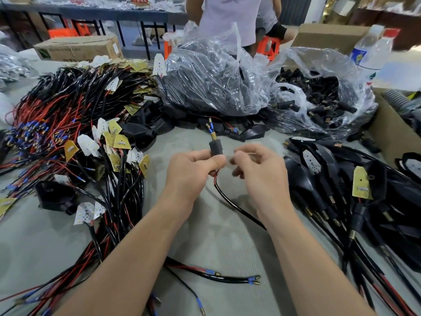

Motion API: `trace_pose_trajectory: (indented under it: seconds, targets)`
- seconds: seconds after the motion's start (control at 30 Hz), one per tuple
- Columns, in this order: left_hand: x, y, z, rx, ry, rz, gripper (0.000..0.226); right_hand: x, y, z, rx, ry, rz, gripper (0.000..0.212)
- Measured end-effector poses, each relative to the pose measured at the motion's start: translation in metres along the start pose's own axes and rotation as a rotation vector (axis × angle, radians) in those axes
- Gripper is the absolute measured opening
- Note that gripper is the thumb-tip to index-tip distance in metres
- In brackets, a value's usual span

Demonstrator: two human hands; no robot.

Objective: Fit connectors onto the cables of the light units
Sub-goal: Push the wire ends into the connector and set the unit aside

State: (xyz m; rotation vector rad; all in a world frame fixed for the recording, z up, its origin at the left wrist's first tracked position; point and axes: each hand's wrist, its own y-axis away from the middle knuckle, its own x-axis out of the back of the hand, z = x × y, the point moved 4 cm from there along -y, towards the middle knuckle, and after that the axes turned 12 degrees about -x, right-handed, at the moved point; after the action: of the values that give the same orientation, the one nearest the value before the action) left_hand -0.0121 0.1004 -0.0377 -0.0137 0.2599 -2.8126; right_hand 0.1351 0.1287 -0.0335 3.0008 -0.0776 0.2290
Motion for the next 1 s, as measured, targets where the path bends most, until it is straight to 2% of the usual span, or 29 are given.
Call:
trace_pose_trajectory:
  seconds: [0.13, 0.3, 0.47, 0.63, 0.7, 0.8, 0.9, 1.0]
  targets:
    - [-0.005, 0.001, 0.0, -0.056, -0.129, -0.086, 0.016, -0.007, 0.0, -0.014, 0.111, -0.034, -0.116, 0.015]
    - [-0.008, 0.005, 0.0, -0.094, -0.229, -0.151, 0.026, -0.008, -0.005, -0.026, 0.127, -0.051, -0.067, 0.013]
    - [-0.01, 0.01, 0.007, -0.032, -0.107, -0.216, 0.018, -0.01, -0.012, -0.056, 0.122, -0.076, -0.012, 0.017]
    - [-0.01, 0.013, 0.014, 0.104, 0.235, -0.313, 0.022, -0.023, -0.029, -0.089, 0.108, 0.018, 0.028, 0.024]
    - [-0.008, 0.013, 0.017, 0.131, 0.34, -0.31, 0.019, -0.031, -0.035, -0.093, 0.102, 0.082, 0.022, 0.027]
    - [-0.009, 0.012, 0.016, 0.157, 0.406, -0.29, 0.027, -0.04, -0.042, -0.094, 0.095, 0.185, 0.023, 0.03]
    - [-0.008, 0.01, 0.013, 0.13, 0.3, -0.227, 0.018, -0.045, -0.049, -0.097, 0.12, 0.314, 0.02, 0.031]
    - [-0.003, 0.01, 0.008, 0.075, 0.137, -0.062, 0.019, -0.05, -0.05, -0.1, 0.106, 0.28, -0.127, 0.023]
